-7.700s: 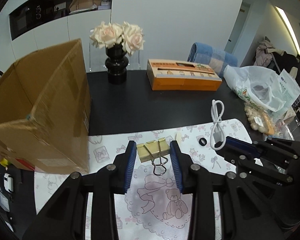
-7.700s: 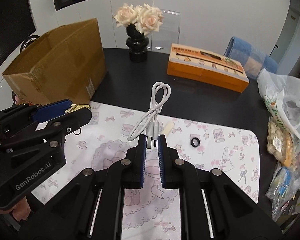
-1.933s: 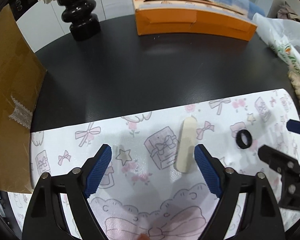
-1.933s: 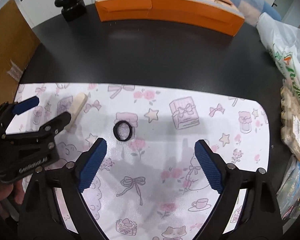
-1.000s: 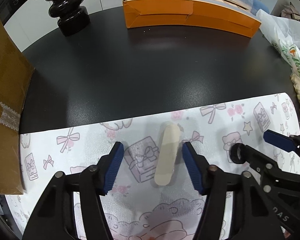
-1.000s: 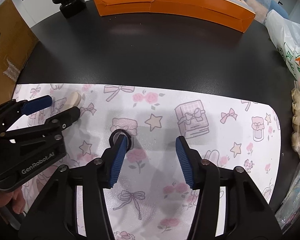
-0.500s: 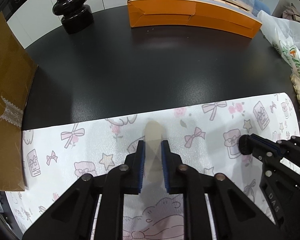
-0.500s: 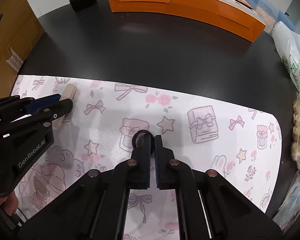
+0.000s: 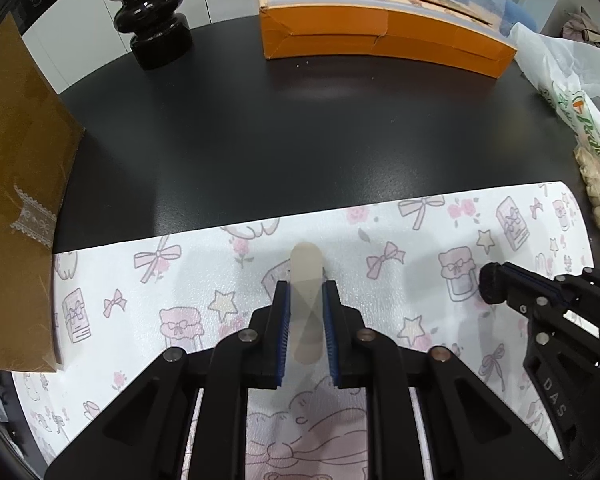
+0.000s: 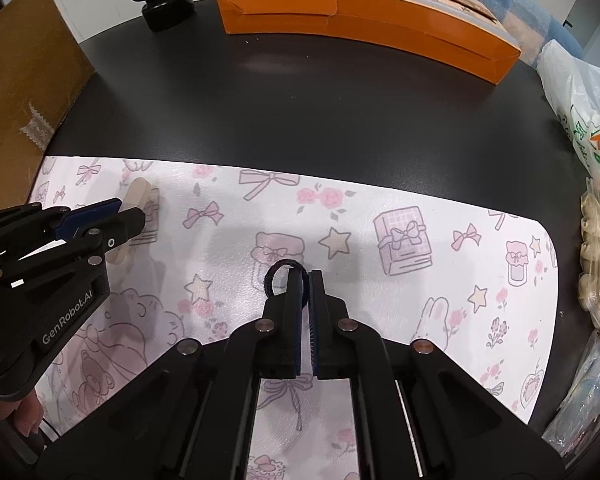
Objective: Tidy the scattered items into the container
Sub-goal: 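Grasp the cream nail file with the left tool while the right tool grasps the black hair tie, then lift and carry the nail file and hair tie with both tools over the box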
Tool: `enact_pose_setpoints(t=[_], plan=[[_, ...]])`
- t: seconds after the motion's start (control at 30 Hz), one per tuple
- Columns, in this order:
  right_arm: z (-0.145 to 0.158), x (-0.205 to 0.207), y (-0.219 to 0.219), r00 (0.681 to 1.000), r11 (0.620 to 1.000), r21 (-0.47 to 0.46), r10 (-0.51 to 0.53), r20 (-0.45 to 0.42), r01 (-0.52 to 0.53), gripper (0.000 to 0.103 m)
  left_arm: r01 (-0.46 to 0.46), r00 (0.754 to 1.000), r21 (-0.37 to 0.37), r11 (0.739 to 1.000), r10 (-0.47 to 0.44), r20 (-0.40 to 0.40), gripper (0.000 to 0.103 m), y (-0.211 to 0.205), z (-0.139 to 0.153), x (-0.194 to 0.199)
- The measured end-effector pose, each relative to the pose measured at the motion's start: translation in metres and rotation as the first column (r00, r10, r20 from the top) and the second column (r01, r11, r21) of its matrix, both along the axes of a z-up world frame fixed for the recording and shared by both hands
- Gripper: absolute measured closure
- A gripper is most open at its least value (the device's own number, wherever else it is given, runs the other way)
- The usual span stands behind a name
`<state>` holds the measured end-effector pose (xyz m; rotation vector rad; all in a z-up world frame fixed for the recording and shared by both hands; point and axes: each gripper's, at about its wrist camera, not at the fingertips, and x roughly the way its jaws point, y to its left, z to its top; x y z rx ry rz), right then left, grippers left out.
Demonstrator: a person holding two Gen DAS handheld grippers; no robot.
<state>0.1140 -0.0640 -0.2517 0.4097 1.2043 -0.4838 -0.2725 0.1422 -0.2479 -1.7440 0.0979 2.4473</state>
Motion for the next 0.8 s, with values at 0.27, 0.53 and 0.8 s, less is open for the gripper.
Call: enact_pose_setpoints(t=[0.27,0.53,0.8], plan=[[0.019,-0.007,0.008,1.0,1.0,-0.022,-0.014,0.015,0.014,0.1,-0.005,0.999,0.007,1.0,0.005,-0.035,0.087,-0.003,0.024,0.007],[0.05,-0.02,0.039,1.0,0.999,-0.04,-0.002,0.029,0.003,0.1,0.002,0.996,0.02,1.0,0.0,-0.084,0.087,-0.026,0.056,0.031],[0.083,-0.035,0.07,0.996,0.999,-0.035,-0.025,0.088,0.028,0.1,0.012,0.992,0.058,0.998,-0.005,-0.125,0.087,-0.053,0.084,0.063]])
